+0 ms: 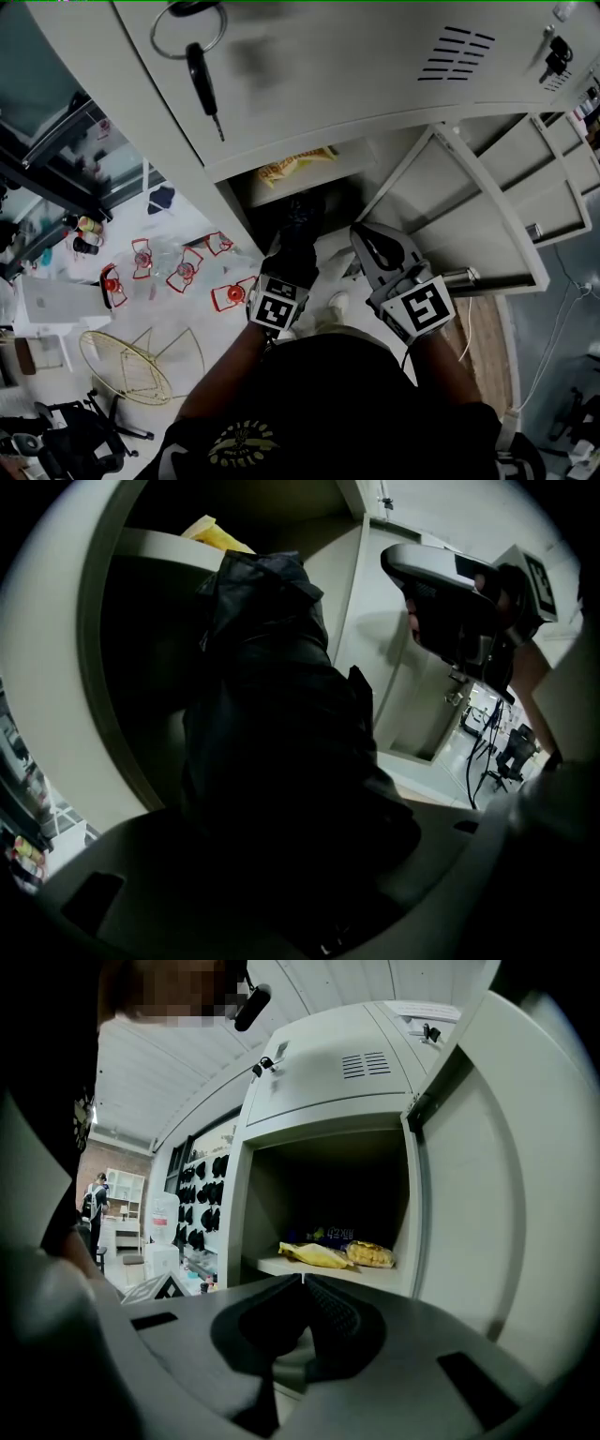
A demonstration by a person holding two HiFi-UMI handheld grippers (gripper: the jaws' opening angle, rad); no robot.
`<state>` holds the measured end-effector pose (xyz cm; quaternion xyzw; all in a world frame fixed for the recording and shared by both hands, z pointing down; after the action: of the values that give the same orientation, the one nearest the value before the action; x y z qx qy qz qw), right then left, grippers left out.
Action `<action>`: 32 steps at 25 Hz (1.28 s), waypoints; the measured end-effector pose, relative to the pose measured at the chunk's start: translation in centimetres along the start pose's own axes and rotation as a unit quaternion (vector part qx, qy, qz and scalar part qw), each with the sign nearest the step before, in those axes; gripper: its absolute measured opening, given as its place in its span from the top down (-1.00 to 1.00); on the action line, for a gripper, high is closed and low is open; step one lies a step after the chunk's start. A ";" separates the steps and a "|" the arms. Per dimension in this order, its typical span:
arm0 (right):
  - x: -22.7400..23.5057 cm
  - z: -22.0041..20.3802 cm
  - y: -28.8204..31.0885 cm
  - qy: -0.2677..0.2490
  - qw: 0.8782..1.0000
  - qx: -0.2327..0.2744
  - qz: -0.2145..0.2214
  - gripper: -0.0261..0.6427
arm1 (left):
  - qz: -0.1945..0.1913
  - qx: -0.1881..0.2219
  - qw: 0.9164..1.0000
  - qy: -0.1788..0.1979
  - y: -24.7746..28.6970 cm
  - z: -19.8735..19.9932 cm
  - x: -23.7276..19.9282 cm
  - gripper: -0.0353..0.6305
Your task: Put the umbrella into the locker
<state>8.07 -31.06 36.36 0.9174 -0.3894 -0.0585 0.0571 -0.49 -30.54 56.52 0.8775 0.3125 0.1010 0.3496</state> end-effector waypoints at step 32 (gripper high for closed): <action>0.2 0.0 0.2 -0.019 1.000 -0.009 0.016 0.83 | 0.051 -0.024 0.998 -0.036 6.5 3.3 -3.7 0.04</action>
<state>8.07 -31.38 36.33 0.9094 -0.4042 -0.0787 0.0589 1.05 -38.28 58.62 0.8868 0.2523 0.0943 0.3756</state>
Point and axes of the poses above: the fingertips, and each gripper's own axes: y forward along the fingers, x to its right, z out of its top, the point moved 2 cm from there along -y, backward along the fingers, and after that the axes turned 10 degrees about z, right-handed, at the moved point
